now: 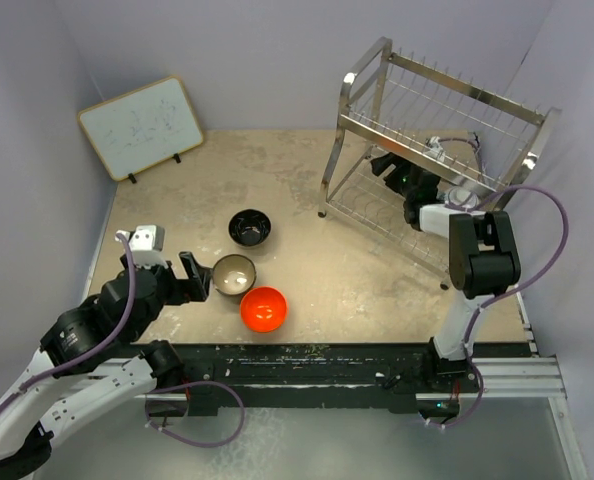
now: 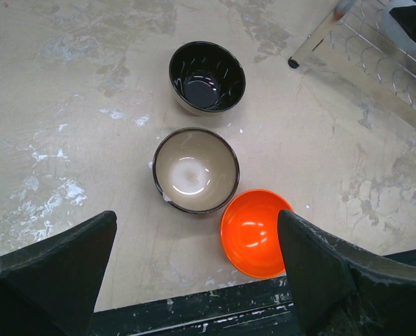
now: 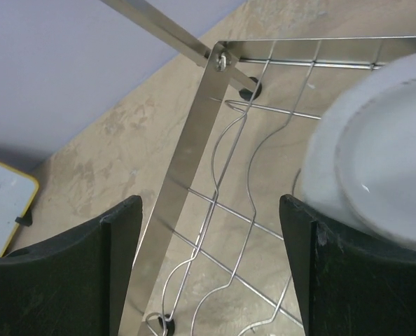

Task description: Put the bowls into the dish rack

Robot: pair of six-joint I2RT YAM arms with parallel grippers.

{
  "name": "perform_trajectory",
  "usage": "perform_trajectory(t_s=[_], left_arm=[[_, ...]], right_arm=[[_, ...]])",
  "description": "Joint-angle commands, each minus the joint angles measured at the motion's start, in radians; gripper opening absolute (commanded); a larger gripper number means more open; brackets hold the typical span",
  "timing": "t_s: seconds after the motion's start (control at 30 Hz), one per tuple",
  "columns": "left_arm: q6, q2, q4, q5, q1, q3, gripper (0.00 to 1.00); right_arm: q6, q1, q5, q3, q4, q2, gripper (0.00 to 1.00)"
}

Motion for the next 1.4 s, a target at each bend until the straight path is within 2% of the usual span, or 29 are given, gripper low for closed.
perform_trajectory(t_s=[0.0, 0.1, 0.37, 0.47, 0.63, 0.77, 1.23, 1.37], left_arm=[[0.003, 0.021, 0.025, -0.011, -0.001, -0.001, 0.99], [0.003, 0.025, 0.026, -0.013, -0.001, -0.001, 0.99], [0.005, 0.038, 0.027, -0.014, -0.002, -0.002, 0.99], [0.004, 0.036, 0.027, -0.013, -0.002, -0.001, 0.99], [0.004, 0.03, 0.027, -0.013, -0.002, -0.001, 0.99], [0.002, 0.024, 0.027, -0.013, -0.002, -0.001, 0.99], [0.003, 0.012, 0.03, -0.01, -0.001, -0.003, 0.99], [0.002, 0.005, 0.031, -0.009, -0.002, -0.003, 0.99]], right_arm=[[-0.007, 0.002, -0.056, 0.049, 0.128, 0.054, 0.8], [0.0, 0.002, -0.02, 0.034, 0.126, 0.064, 0.8], [0.036, 0.002, 0.224, -0.09, 0.033, -0.036, 0.81], [0.056, 0.0, 0.238, -0.094, 0.002, -0.049, 0.81], [-0.054, 0.001, 0.097, -0.073, 0.055, -0.045, 0.81], [-0.096, 0.002, -0.05, -0.053, 0.027, -0.043, 0.82], [-0.136, 0.098, -0.297, -0.186, 0.03, -0.207, 0.82], [-0.101, 0.138, -0.394, -0.261, 0.088, -0.244, 0.82]])
